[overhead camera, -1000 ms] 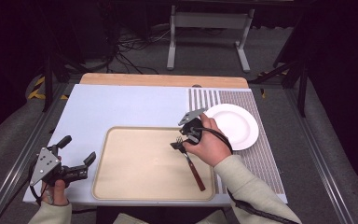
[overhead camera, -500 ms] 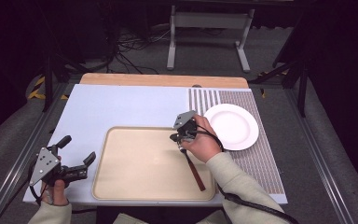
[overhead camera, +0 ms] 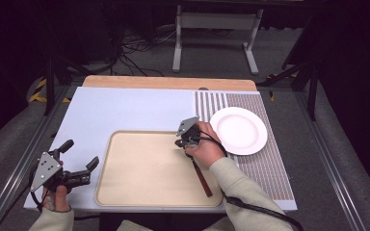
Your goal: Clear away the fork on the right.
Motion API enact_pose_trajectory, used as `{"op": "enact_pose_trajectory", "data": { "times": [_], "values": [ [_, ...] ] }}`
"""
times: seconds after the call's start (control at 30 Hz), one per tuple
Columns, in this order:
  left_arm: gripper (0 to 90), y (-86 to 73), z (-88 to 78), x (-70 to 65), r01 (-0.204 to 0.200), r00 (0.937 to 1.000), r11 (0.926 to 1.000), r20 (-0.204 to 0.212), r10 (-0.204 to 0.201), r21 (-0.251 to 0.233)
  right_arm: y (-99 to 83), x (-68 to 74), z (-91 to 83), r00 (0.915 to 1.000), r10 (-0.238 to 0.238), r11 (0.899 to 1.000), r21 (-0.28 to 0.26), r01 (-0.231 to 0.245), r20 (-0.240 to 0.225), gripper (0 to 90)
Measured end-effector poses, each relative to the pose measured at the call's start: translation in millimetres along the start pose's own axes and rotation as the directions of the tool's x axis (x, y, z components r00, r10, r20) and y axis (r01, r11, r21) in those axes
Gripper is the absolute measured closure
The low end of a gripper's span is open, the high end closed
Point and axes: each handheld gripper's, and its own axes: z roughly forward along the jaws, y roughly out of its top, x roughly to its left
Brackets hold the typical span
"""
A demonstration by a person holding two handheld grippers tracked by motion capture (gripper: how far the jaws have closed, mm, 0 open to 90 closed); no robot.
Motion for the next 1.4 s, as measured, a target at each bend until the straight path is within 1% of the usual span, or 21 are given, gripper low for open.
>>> {"op": "enact_pose_trajectory", "data": {
  "times": [0.17,0.47,0.67,0.8,0.93,1.13,1.23,1.27,1.4],
  "values": [
    [1.5,-0.3,0.3,0.0,0.001,1.0000,1.0000,0.001,-0.001,0.002,-3.0,-0.2,4.9,1.0000,0.001,1.000,0.004,-0.001,-0.002,89.7],
    [1.5,0.2,0.0,-0.1,-0.002,1.0000,1.0000,0.001,0.002,0.003,-3.8,-0.3,4.8,1.0000,-0.002,1.000,0.018,0.002,0.004,89.7],
    [1.5,0.1,0.2,-0.3,-0.001,1.0000,1.0000,0.002,0.001,0.001,-7.8,-4.1,0.6,0.9992,0.001,0.999,0.040,-0.002,0.040,89.7],
    [1.5,0.0,0.6,-0.7,-0.001,1.0000,1.0000,0.000,0.001,-0.001,-9.7,-5.9,-0.9,0.9988,0.007,0.999,0.050,-0.010,0.049,89.7],
    [1.6,0.1,0.1,-0.2,-0.001,1.0000,1.0000,0.002,0.001,0.003,-14.1,-9.9,-3.0,0.9975,0.007,0.997,0.076,-0.012,0.070,89.7],
    [1.5,0.0,0.3,-0.4,-0.001,1.0000,1.0000,0.001,0.001,0.002,-20.4,-14.1,-5.6,0.9953,0.029,0.995,0.091,-0.038,0.092,89.7],
    [1.5,0.0,0.1,-0.2,0.000,1.0000,1.0000,0.001,0.000,0.003,-22.5,-15.8,-6.7,0.9946,0.029,0.994,0.101,-0.039,0.100,89.7],
    [1.5,0.0,0.0,-0.1,0.000,1.0000,1.0000,0.000,0.000,0.004,-24.5,-16.8,-8.1,0.9934,0.037,0.993,0.105,-0.048,0.108,89.7],
    [1.5,-0.2,0.4,-0.5,0.001,1.0000,1.0000,-0.001,-0.001,0.002,-27.0,-18.5,-10.0,0.9916,0.044,0.993,0.102,-0.057,0.121,89.7]
  ]
}}
